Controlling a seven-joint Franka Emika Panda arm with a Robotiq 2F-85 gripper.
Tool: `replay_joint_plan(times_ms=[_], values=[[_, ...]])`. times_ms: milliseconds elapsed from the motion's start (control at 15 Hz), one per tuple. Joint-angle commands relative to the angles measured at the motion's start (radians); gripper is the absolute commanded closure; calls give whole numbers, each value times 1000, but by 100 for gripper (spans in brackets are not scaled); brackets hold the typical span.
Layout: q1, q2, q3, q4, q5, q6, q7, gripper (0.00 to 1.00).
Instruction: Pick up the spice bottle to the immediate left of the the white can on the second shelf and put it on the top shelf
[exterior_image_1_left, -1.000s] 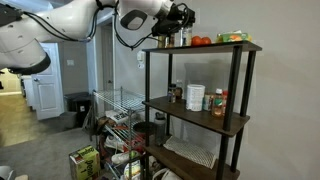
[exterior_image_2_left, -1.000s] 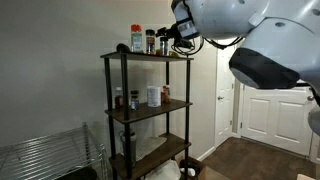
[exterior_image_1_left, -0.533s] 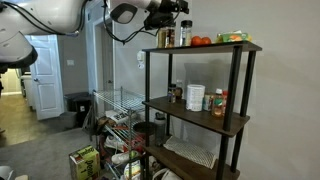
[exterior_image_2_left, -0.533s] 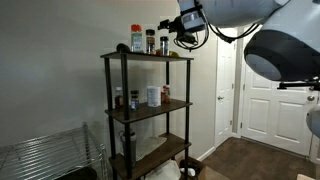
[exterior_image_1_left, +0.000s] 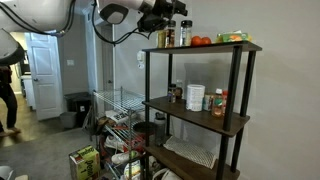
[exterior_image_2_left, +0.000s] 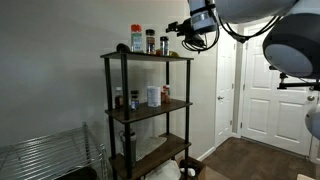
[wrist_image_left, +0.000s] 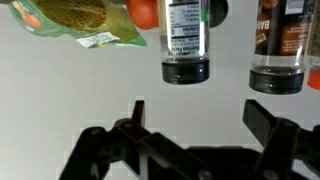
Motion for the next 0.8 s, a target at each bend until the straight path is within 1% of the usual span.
replay_joint_plan(times_ms=[0,333,733], values=[[82,49,-61,-141,-13,-46,-8,0],[103,98,-58,-231,-37,-100,17,0],[89,132,-39,-265,-43,-176,25,0]])
